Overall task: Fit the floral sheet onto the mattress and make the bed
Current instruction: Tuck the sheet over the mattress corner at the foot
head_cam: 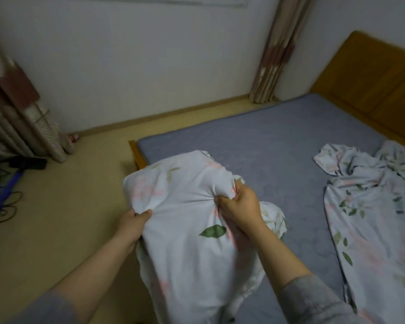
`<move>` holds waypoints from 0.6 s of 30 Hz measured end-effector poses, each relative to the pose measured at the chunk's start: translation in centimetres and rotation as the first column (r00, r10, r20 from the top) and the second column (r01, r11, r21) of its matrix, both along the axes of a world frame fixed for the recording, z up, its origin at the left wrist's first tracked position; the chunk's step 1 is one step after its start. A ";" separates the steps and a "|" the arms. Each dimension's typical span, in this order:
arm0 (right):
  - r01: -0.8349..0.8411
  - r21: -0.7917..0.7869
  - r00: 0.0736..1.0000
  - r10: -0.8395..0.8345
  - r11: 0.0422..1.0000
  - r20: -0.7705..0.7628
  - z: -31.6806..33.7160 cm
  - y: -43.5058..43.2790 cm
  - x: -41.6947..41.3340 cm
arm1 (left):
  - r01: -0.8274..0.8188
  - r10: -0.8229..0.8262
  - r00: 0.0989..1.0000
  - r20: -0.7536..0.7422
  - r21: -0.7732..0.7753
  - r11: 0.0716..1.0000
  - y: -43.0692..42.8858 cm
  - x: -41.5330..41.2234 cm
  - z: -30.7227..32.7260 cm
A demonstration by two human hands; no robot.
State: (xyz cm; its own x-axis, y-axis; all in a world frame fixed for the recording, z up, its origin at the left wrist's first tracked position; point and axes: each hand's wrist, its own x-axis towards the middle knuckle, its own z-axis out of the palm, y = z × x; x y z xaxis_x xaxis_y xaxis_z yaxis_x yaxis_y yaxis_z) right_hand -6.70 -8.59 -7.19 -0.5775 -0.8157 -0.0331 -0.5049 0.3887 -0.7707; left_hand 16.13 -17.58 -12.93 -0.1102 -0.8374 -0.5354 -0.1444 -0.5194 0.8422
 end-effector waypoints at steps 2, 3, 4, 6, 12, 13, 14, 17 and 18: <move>0.011 -0.035 1.000 -0.011 0.999 0.011 1.1 -2.9 2.4 | -0.002 0.002 1.000 -0.004 -0.039 0.999 -3.2 2.5 1.5; 0.009 -0.050 1.000 -0.009 0.999 0.015 1.4 -3.9 3.2 | 0.002 -0.003 1.000 -0.009 -0.052 0.999 -4.3 3.3 1.9; 0.004 -0.077 1.000 -0.002 0.997 0.014 1.6 -6.0 4.6 | -0.002 0.002 1.000 -0.014 -0.058 0.998 -6.5 4.9 2.3; 0.003 -0.095 1.000 -0.003 0.995 0.007 1.6 -7.9 5.7 | 0.002 -0.004 1.000 -0.030 -0.067 0.998 -8.6 6.0 2.6; -0.026 -0.094 0.998 0.031 0.995 0.057 1.5 -17.9 8.1 | -0.051 0.050 0.998 -0.022 -0.046 0.998 -18.2 8.8 2.7; -0.025 -0.103 0.997 0.032 0.994 0.067 1.7 -19.9 8.1 | -0.062 0.060 0.998 -0.021 -0.055 0.997 -20.2 8.7 2.9; -0.025 -0.116 0.997 0.034 0.993 0.076 1.7 -21.9 8.0 | -0.067 0.066 0.998 -0.017 -0.068 0.995 -22.1 8.7 3.3; -0.026 -0.144 0.993 0.041 0.989 0.106 1.6 -27.7 7.6 | -0.080 0.081 0.997 0.004 -0.116 0.990 -27.9 8.4 3.9; -0.025 -0.145 0.993 0.041 0.989 0.110 1.5 -29.3 7.5 | -0.077 0.080 0.997 0.019 -0.124 0.989 -29.5 8.5 4.0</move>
